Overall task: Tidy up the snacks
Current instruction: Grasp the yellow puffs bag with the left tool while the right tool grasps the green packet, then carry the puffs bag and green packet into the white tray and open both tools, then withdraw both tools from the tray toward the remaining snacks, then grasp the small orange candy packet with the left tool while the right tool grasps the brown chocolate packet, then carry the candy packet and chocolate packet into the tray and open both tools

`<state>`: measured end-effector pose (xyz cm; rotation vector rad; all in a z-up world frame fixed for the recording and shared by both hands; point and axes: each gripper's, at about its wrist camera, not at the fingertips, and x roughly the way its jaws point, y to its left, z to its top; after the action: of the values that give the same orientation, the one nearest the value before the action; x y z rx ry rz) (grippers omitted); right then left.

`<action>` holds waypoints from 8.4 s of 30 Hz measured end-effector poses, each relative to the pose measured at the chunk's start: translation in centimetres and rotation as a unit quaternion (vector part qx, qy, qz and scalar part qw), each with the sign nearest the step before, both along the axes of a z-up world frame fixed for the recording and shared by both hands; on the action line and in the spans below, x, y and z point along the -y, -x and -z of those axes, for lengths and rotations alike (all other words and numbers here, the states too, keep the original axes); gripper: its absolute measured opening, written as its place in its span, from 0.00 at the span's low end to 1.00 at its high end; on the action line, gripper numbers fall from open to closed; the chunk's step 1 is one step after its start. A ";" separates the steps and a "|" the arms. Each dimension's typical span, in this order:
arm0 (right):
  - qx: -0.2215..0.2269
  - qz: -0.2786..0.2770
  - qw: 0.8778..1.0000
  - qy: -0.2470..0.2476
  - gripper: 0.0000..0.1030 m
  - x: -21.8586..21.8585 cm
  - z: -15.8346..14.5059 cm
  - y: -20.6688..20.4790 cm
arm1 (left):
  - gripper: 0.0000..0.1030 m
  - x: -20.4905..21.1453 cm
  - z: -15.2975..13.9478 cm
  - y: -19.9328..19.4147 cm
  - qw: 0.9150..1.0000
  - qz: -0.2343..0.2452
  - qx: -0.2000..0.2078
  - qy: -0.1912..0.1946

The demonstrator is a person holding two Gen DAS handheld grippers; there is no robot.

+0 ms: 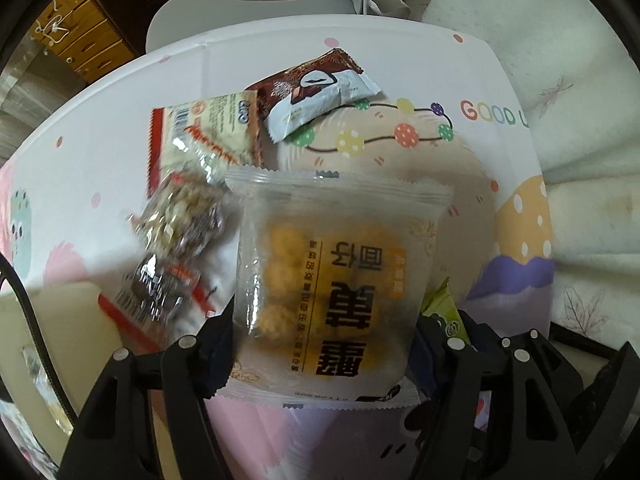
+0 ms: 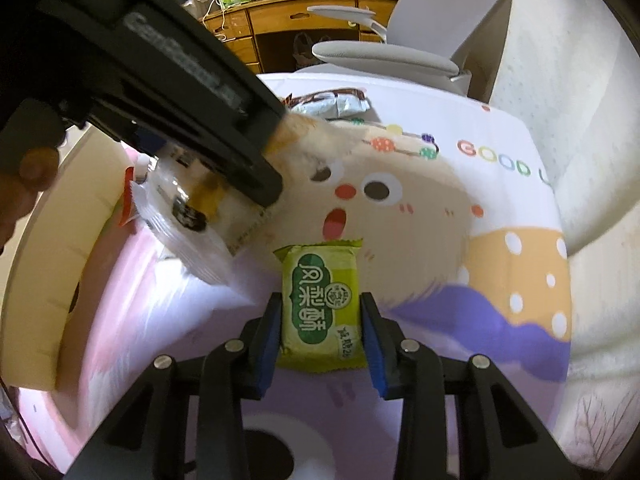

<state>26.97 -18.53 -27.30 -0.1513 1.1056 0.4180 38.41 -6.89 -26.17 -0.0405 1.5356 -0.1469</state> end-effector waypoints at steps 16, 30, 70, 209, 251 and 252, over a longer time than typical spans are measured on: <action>-0.046 0.022 0.998 -0.029 0.36 1.3 -1.6 6.2 | 0.68 0.2 -7.4 9.2 0.999 -0.038 0.021 -0.008; -0.055 0.008 0.995 -0.087 0.36 0.9 -4.8 10.3 | 0.68 -3.6 -14.8 20.6 0.993 -0.105 0.045 -0.014; 0.047 0.006 0.991 -0.122 0.36 -15.9 -15.0 17.3 | 0.68 -30.6 -15.0 29.3 0.980 -0.160 0.110 0.039; 0.011 0.010 1.000 -0.026 0.64 -6.5 0.3 -18.9 | 0.56 -4.1 3.5 5.9 0.957 -0.274 0.090 0.036; 0.045 -0.024 0.999 -0.008 0.19 -6.0 -4.6 -5.3 | 0.19 -5.5 -1.1 17.2 0.945 -0.307 0.088 0.073; 0.043 -0.023 0.999 -0.008 0.19 -5.8 -4.8 -4.6 | 0.19 -5.3 -1.3 17.2 0.944 -0.309 0.088 0.074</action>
<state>31.52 -12.69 -22.49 -0.1805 1.0146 0.4578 21.25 -1.63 -24.89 -0.6073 1.2674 0.2299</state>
